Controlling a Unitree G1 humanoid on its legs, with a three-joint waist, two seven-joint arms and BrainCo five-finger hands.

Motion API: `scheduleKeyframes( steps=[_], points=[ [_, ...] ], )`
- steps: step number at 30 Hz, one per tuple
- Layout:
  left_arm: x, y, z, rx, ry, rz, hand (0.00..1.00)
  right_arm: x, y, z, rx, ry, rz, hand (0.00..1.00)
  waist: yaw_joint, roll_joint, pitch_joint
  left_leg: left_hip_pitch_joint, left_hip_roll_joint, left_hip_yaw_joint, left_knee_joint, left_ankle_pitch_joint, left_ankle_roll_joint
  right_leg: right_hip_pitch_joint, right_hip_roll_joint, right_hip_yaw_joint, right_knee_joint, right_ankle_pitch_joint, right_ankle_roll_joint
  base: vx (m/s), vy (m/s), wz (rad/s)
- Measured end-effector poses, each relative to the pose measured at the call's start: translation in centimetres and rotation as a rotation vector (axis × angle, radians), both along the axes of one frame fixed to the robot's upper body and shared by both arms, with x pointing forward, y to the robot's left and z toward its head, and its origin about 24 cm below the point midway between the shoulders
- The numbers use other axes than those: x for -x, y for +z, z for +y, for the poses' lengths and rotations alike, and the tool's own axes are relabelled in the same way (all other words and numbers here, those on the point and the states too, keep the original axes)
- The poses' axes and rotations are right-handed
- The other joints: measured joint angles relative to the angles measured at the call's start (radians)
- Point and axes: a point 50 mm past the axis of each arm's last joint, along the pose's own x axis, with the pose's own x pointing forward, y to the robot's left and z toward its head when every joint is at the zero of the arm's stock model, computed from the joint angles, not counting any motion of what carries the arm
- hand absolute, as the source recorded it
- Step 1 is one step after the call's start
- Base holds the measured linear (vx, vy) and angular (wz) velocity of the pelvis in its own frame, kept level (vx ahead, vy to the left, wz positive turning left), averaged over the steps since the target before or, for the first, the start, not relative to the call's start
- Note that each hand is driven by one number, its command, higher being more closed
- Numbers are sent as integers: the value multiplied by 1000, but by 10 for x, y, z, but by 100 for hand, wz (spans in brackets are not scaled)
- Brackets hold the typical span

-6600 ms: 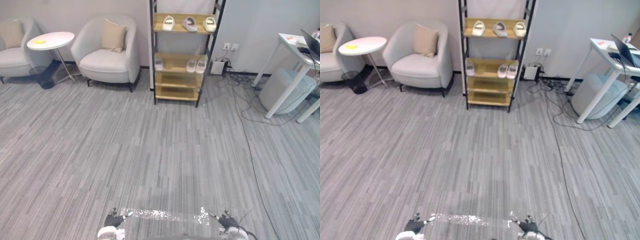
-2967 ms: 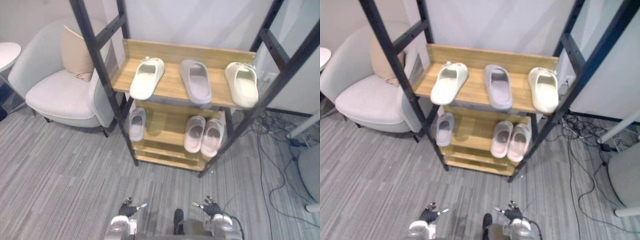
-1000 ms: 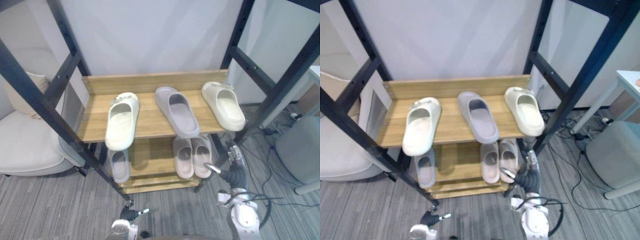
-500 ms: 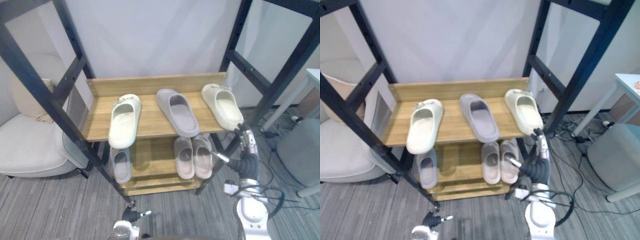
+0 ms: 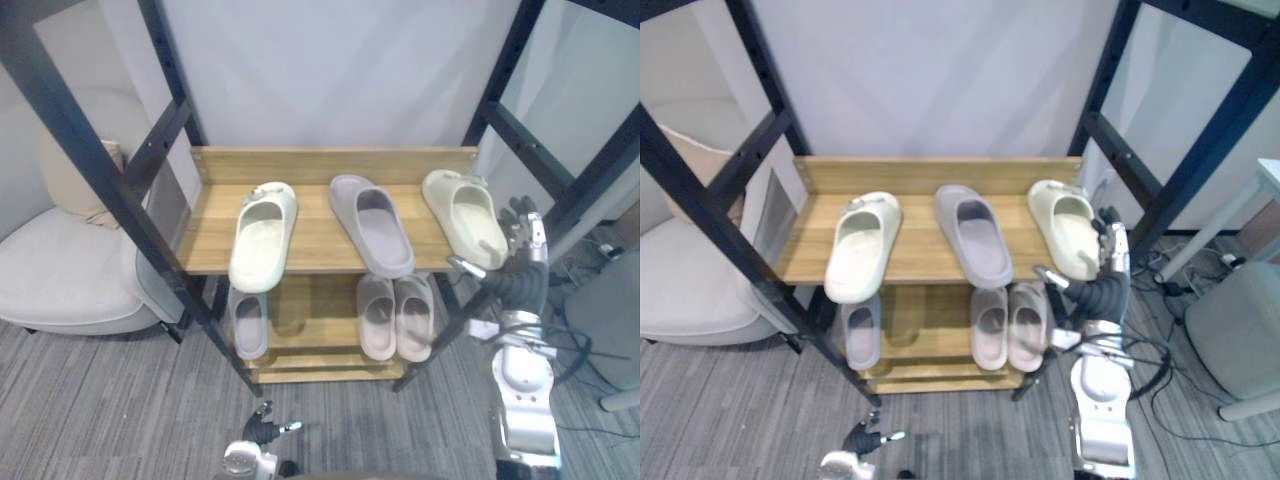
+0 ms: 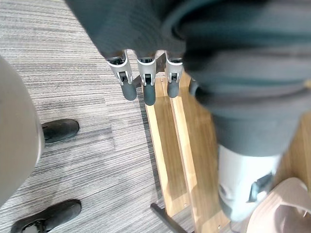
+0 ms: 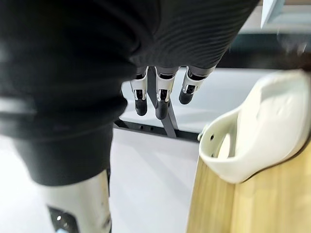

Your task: Organize the slippers on the shoe rack

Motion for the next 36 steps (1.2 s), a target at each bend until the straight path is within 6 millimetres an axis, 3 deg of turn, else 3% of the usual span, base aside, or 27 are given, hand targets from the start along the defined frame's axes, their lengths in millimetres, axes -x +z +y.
scheduleKeyframes(
  steps=[14,18,28,36],
  points=[
    [-1,1,0,2,-3,-11,0,-44,17,-12,117,27,15,0,12,-3,-2,-11,4,-28,-29,29,6,-5,8,-19,-5,33,-3,-14,-15,5],
    [-4,2,4,-1,-13,-22,0,-60,11,-13,99,52,71,0,20,-15,5,-22,-4,-34,-32,42,9,-15,2,-22,-14,34,-2,-76,-14,5],
    [-7,3,5,2,-19,-31,0,-82,25,-15,234,105,107,0,26,-17,22,-31,-11,-44,-33,57,6,-15,0,-32,-28,33,0,-49,-19,3],
    [-11,5,5,12,-11,-55,0,-101,30,-12,263,119,153,0,51,-30,36,-35,-14,-50,-32,57,7,-12,-2,-41,-38,35,2,7,-7,2]
  ],
)
